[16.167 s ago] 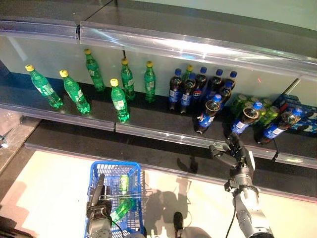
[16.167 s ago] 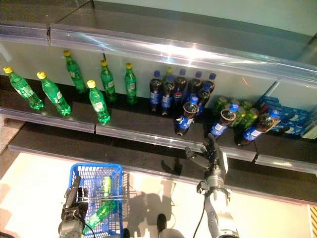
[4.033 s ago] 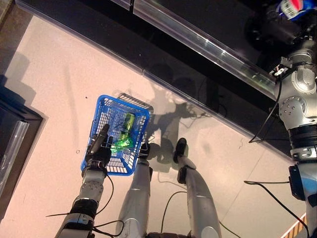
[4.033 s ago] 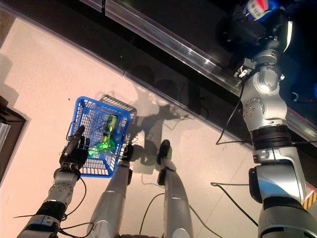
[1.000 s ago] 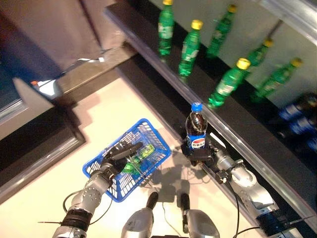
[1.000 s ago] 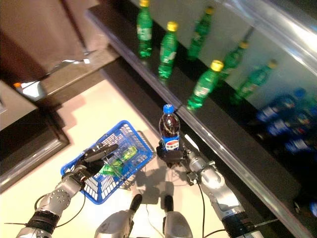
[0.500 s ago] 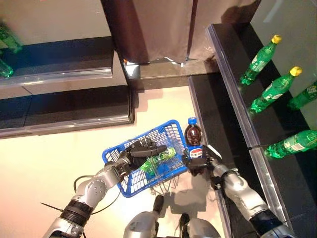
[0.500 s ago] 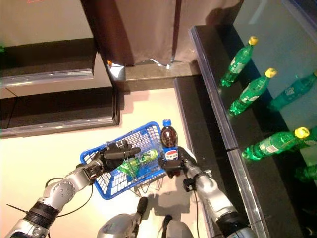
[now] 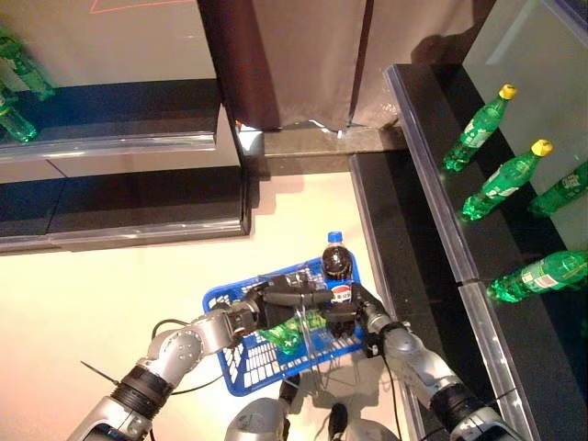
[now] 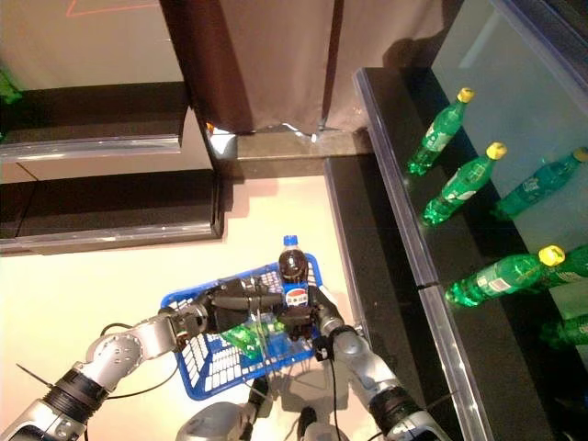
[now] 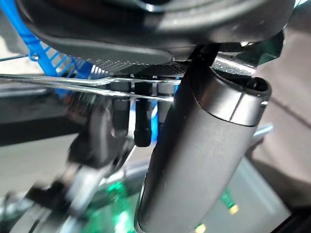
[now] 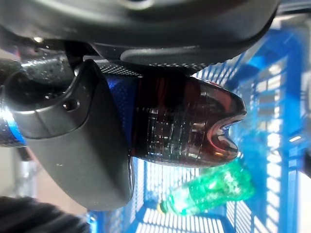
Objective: Pick up the drink and place into the basket.
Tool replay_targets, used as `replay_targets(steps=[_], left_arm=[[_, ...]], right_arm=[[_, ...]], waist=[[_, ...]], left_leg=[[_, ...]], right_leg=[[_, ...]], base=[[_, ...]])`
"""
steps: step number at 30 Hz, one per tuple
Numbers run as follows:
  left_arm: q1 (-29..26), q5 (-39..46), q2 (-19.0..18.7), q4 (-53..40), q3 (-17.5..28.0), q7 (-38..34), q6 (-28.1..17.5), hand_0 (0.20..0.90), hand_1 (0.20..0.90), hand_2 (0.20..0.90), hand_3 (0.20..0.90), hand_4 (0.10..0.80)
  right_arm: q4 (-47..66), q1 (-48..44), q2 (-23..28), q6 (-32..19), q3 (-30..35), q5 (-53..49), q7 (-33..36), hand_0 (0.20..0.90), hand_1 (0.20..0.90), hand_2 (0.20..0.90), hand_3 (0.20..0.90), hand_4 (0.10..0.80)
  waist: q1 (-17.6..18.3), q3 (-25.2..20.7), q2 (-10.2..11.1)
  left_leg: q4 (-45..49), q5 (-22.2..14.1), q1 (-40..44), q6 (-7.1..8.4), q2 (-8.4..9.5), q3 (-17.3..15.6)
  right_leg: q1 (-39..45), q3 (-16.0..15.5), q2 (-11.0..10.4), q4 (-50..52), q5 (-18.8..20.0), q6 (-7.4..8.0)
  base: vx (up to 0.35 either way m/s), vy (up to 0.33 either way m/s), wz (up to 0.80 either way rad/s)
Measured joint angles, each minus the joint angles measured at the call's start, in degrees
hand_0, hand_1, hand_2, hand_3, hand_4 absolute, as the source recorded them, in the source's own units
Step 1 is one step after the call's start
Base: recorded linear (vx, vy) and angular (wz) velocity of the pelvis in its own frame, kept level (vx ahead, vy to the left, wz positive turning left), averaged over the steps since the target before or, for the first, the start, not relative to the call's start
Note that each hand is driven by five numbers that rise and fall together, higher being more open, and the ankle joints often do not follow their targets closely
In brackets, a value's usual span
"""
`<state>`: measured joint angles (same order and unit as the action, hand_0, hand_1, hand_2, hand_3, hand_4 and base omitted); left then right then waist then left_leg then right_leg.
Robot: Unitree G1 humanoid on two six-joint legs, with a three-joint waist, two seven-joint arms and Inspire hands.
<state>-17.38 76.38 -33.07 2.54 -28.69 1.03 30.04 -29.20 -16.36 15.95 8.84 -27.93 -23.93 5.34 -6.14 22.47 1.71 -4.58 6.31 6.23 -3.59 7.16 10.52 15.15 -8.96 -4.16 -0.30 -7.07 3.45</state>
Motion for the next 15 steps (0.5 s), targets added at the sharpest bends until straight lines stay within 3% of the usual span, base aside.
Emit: replay_targets(steps=[8, 15], left_arm=[[-3.3, 2.9, -0.7, -0.1, -2.3, 0.0, -0.2, 0.3, 0.3, 0.3, 0.2, 0.1], [-6.7, 4.7, 0.0, -1.7, -4.6, -0.2, -3.2, 0.3, 0.3, 0.3, 0.2, 0.1]], right_arm=[[-8.8, -5.2, -0.5, 0.0, 0.0, -0.9, 3.5, 0.3, 0.3, 0.3, 0.2, 0.1], [-17.5, -8.0, -2.1, -0.9, -2.4, 3.2, 3.9, 0.3, 0.3, 0.3, 0.2, 0.1]], waist=[[-0.2, -0.1, -0.1], [-0.8, -1.0, -1.2]], left_leg=[[0.0, 0.5, -0.3, 0.21, 0.16, 1.3], [0.0, 0.6, -0.4, 0.21, 0.33, 1.6]], right_leg=[[0.2, -1.6, 0.0, 0.0, 0.0, 0.01], [0.5, -2.0, 0.0, -0.3, 0.0, 0.01]], base=[[0.032, 0.015, 0.1], [0.019, 0.006, 0.03]])
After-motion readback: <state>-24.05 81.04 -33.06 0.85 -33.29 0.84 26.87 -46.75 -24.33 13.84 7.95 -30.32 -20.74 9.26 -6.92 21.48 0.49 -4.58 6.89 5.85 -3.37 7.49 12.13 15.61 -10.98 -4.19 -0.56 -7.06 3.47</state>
